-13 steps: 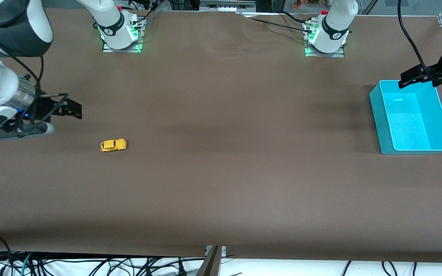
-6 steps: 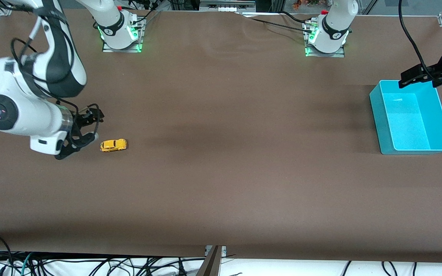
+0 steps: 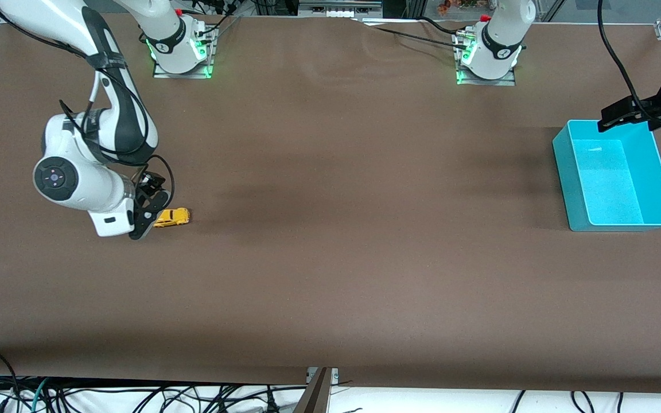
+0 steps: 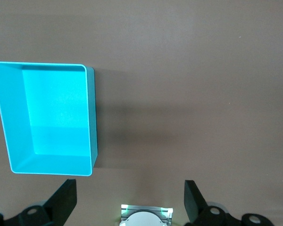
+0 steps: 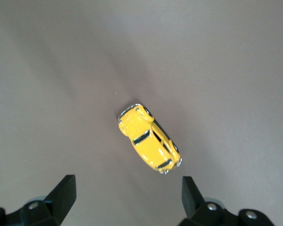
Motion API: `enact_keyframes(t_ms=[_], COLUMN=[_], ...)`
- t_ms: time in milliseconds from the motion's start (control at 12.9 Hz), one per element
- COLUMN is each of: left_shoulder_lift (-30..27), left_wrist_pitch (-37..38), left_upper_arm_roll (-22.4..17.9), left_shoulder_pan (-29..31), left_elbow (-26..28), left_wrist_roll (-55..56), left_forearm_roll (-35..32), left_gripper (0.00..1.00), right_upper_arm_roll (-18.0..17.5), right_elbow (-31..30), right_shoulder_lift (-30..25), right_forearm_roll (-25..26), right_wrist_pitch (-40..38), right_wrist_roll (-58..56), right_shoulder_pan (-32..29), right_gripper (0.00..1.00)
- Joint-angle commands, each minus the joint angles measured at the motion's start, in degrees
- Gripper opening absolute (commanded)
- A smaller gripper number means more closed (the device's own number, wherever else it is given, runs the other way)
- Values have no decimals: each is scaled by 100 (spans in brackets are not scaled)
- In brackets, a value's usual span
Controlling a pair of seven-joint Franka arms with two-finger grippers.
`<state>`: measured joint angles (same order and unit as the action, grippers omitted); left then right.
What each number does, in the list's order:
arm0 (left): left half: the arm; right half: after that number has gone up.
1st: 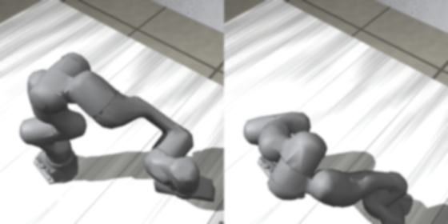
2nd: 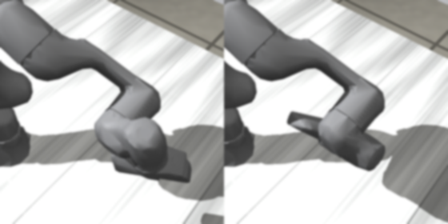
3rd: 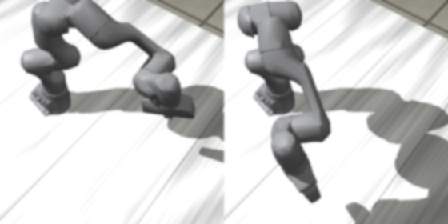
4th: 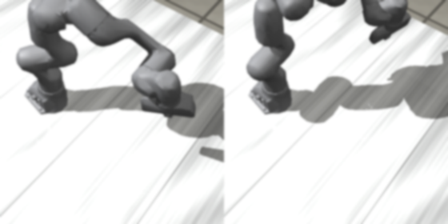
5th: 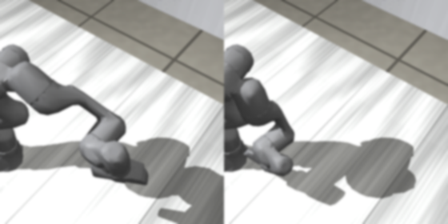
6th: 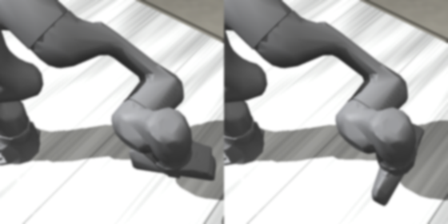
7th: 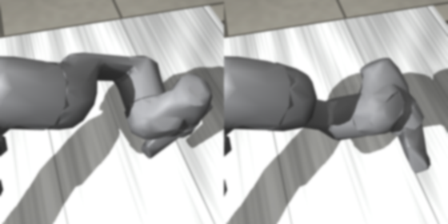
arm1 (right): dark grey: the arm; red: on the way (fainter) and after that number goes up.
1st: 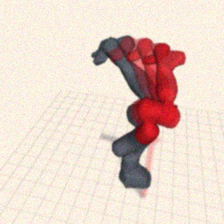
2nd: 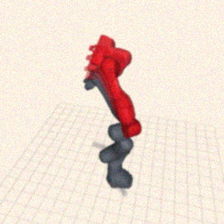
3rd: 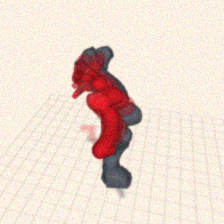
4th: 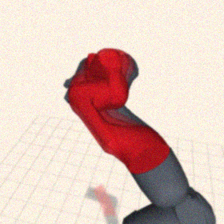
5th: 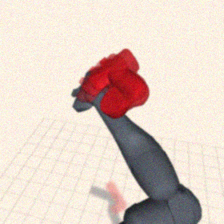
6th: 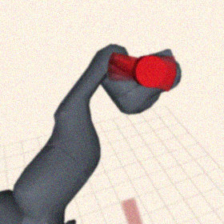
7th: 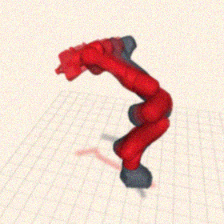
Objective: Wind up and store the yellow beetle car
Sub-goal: 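Close the right gripper on the yellow car's body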
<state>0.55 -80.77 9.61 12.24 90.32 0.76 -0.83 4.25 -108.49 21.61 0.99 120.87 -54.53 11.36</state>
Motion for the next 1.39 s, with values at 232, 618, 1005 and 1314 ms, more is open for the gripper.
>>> enact_keyframes(t_ms=[232, 618, 1005, 1314], left_shoulder_lift=[7, 16, 25, 25], left_wrist_pitch=[8, 8, 17, 17], left_upper_arm_roll=[-3, -3, -3, -3], left_shoulder_pan=[42, 42, 42, 42], left_elbow=[-15, -15, -6, -15], left_wrist_roll=[-147, -147, -147, -147], left_forearm_roll=[39, 39, 39, 39], left_gripper=[100, 100, 100, 100], right_upper_arm_roll=[-12, 6, 6, 6], right_elbow=[-1402, -1535, -1587, -1719], right_shoulder_lift=[-342, -26, 203, 282], right_forearm_roll=[86, 77, 68, 59], right_wrist_pitch=[2016, 2861, 3354, 3688], right_wrist_roll=[-1857, -2816, -3204, -3388], right_shoulder_pan=[-11, -159, -195, -195], right_gripper=[99, 99, 98, 77])
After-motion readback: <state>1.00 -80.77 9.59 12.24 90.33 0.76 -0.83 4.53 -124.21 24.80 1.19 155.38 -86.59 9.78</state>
